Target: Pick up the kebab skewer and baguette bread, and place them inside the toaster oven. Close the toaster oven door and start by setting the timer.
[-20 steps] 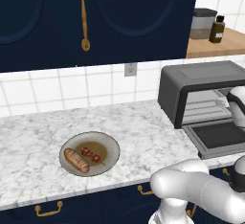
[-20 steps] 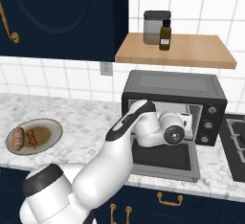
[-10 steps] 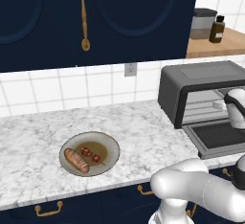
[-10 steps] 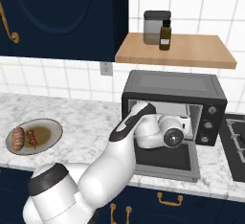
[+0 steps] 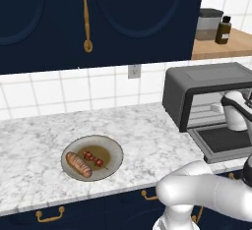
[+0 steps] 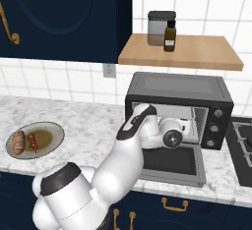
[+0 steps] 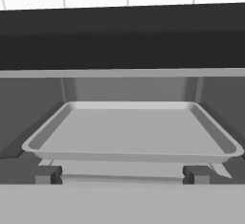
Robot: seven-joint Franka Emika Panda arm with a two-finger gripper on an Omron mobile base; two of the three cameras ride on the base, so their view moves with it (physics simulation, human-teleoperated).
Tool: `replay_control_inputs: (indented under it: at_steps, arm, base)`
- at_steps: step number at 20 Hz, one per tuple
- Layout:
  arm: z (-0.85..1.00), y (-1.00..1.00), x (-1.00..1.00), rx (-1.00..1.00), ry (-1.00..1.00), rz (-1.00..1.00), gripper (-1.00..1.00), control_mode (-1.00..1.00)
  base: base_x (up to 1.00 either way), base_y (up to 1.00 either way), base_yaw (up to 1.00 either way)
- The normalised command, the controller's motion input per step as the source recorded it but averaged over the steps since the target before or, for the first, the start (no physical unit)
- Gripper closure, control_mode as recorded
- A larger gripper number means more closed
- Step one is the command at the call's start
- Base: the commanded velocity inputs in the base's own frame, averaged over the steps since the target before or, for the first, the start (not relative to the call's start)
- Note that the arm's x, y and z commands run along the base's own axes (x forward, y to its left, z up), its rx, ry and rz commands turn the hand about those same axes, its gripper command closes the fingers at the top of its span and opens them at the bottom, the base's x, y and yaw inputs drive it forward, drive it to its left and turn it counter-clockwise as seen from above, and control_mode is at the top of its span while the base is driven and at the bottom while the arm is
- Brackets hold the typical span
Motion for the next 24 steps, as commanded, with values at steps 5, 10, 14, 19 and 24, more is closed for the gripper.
replay_control_inputs:
  at_steps: [5,10,14,19,24]
  arm:
    - [0.00,0.01,0.30,0.00,0.00,0.00,-1.00,-1.00]
    - [-0.15,0.01,0.22,0.00,0.00,0.00,-1.00,-1.00]
    - [-0.09,0.00,0.19,0.00,0.00,0.00,-1.00,-1.00]
    - [-0.08,0.00,0.15,0.00,0.00,0.00,-1.00,-1.00]
    - [0.00,0.00,0.13,0.00,0.00,0.00,-1.00,-1.00]
  base:
    - [0.00,0.00,0.00]
    - [0.00,0.00,0.00]
    - [0.00,0.00,0.00]
    - [0.00,0.00,0.00]
    - [0.00,0.00,0.00]
